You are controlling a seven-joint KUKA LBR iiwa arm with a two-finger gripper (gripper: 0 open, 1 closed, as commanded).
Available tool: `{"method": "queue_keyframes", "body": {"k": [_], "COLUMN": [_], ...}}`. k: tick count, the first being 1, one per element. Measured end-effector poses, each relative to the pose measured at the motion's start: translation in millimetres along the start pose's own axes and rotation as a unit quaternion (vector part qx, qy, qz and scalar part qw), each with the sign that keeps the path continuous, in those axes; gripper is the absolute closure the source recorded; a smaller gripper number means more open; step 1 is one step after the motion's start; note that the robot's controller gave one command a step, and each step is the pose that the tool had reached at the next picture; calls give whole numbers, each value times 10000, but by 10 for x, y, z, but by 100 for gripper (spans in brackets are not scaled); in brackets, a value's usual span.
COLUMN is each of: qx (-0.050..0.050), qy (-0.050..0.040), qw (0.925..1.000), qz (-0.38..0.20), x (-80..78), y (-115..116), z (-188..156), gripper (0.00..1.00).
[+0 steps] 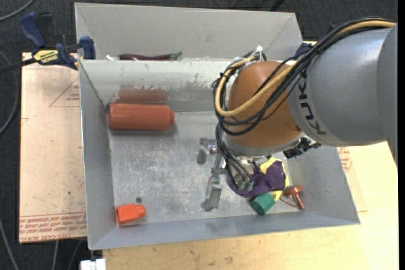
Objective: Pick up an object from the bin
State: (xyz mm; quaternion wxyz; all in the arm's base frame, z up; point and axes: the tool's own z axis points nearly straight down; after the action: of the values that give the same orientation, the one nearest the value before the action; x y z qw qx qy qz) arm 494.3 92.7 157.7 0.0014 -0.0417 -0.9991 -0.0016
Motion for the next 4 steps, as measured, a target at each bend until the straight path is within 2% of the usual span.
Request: {"method": "queue_keyframes", "body": {"k": [1,2,3,4], "qx": [7,-2,-1,-2], "qy": [-15,-22,-13,-11], "qw": [9978,9987,9990,9959], "qz": [662,-513,-440,-905], "x": [-297,-455,-423,-521], "y": [-325,-497,-917,-1184], "z": [-39,297,441,75], "gripper": [0,0,0,0]}}
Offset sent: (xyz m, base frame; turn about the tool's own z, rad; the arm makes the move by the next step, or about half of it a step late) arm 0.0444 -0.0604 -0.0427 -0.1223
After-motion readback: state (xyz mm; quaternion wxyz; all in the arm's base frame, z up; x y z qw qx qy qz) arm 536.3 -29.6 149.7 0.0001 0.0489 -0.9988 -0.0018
